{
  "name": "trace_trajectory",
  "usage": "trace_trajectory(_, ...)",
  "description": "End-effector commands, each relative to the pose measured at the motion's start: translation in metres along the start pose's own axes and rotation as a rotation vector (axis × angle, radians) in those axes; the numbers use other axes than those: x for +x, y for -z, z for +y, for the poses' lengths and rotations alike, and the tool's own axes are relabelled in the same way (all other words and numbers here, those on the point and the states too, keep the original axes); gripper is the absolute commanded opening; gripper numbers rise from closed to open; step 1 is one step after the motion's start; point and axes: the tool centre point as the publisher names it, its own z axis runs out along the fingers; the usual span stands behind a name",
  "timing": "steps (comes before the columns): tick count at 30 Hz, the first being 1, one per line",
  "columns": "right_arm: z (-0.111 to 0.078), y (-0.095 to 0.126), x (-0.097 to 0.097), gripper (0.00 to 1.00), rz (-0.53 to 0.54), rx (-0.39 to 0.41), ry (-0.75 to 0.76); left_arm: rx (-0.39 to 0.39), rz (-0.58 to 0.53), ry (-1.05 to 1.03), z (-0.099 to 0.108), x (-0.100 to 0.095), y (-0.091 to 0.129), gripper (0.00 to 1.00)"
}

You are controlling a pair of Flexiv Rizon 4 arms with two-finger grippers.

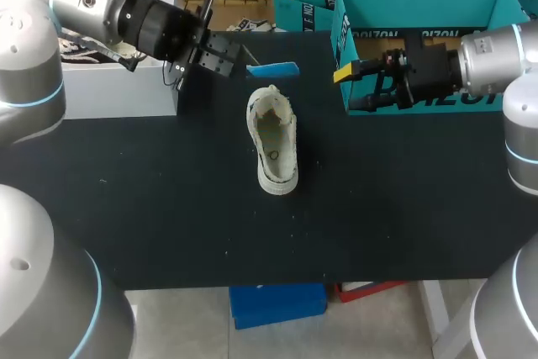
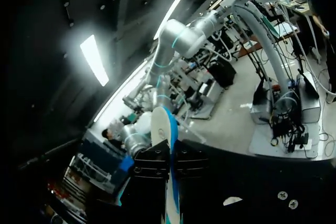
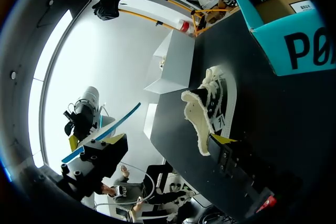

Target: Take the shoe out of the shoebox, open the shoe tongue, remove and reinsert the insole, then place the shoe into the shoebox

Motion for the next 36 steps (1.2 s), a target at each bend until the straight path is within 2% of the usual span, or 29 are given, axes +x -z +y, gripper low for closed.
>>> trace_trajectory(1,0.0,-0.002,-0.001,1.0,0.002,-0.003,0.0,-0.05,-0.019,-0.058,-0.002,0.026,-0.001,0.0)
trace_trajectory(4,0.0,-0.002,-0.001,1.0,0.002,-0.003,0.0,-0.096,-0.046,-0.085,0.004,0.046,0.001,0.0)
trace_trajectory(5,0.0,-0.002,-0.001,1.0,0.002,-0.003,0.0,-0.079,-0.081,-0.114,0.005,0.056,0.001,0.0)
trace_trajectory(7,0.0,-0.002,-0.001,1.0,0.002,-0.003,0.0,-0.126,-0.07,-0.148,0.006,0.069,0.0,0.0)
trace_trajectory(15,0.0,-0.002,-0.001,1.0,0.002,-0.003,0.0,-0.086,-0.104,-0.32,0.015,0.112,-0.01,0.0)
trace_trajectory(18,0.0,-0.002,-0.001,1.0,0.002,-0.003,0.0,-0.125,-0.098,-0.388,0.023,0.128,-0.012,0.0)
trace_trajectory(20,0.0,-0.002,-0.001,1.0,0.002,-0.003,0.0,-0.191,-0.064,-0.45,0.03,0.14,-0.014,0.0)
trace_trajectory(22,0.0,-0.002,-0.001,1.0,0.002,-0.003,0.0,-0.222,-0.053,-0.488,0.034,0.15,-0.017,0.0)
trace_trajectory(27,0.0,-0.002,-0.001,1.0,0.002,-0.003,0.0,-0.294,0.006,-0.618,0.048,0.167,-0.027,0.0)
trace_trajectory(31,0.0,-0.002,-0.001,1.0,0.002,-0.003,0.0,-0.364,0.017,-0.685,0.061,0.174,-0.031,0.0)
trace_trajectory(34,0.0,-0.002,-0.001,1.0,0.002,-0.003,0.0,-0.397,0.03,-0.709,0.079,0.177,-0.032,0.0)
trace_trajectory(36,0.0,-0.002,-0.001,1.0,0.002,-0.003,0.0,-0.393,0.023,-0.711,0.091,0.177,-0.033,0.0)
